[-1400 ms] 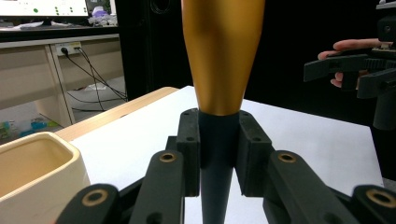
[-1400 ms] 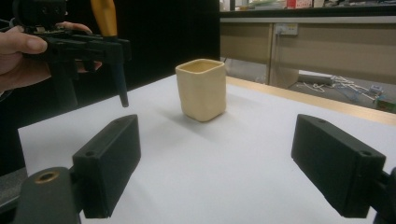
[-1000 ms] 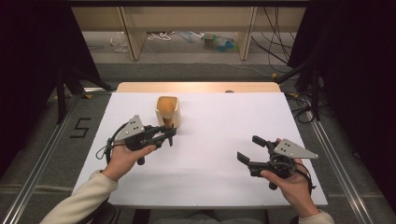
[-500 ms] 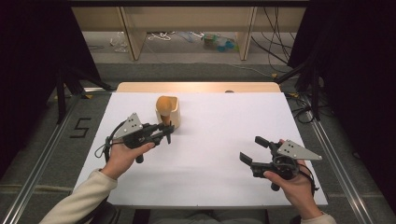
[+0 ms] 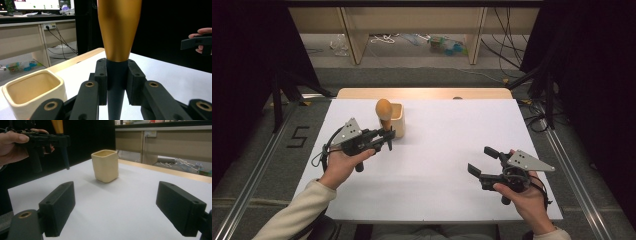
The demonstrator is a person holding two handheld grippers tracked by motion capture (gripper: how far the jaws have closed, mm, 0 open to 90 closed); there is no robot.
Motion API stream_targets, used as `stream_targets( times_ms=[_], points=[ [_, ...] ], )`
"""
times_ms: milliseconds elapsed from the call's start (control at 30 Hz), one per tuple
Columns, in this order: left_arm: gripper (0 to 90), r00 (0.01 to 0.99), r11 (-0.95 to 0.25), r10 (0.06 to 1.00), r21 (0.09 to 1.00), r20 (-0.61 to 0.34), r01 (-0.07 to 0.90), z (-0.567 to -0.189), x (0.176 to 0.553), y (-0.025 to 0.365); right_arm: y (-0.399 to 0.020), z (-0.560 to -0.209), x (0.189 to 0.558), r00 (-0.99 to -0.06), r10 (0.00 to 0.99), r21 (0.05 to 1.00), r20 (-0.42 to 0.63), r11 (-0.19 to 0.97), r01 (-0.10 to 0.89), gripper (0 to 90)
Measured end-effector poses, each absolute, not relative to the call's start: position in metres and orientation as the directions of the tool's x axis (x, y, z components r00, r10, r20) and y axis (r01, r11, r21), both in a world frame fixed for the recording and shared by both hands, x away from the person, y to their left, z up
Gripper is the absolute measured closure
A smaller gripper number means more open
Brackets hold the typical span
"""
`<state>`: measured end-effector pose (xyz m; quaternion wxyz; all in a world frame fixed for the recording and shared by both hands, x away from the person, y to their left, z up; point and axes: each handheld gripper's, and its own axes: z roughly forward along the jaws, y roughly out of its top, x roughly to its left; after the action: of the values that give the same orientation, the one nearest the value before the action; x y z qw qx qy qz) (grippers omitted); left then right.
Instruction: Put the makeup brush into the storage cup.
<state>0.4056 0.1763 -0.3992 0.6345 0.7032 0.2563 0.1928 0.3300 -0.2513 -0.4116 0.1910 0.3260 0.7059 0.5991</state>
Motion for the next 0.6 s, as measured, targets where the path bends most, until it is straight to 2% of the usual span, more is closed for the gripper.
stream_targets(
  times_ms=[600],
  points=[
    [74.2, 0.772, -0.054, 0.633, 0.992, -0.056, 0.116, -0.3983, 0.4110, 0.1820, -0.2511, -0.4114, 0.3286, -0.713, 0.691, 0.969, 0.117, 0.076, 0.233, 16.8]
  ],
)
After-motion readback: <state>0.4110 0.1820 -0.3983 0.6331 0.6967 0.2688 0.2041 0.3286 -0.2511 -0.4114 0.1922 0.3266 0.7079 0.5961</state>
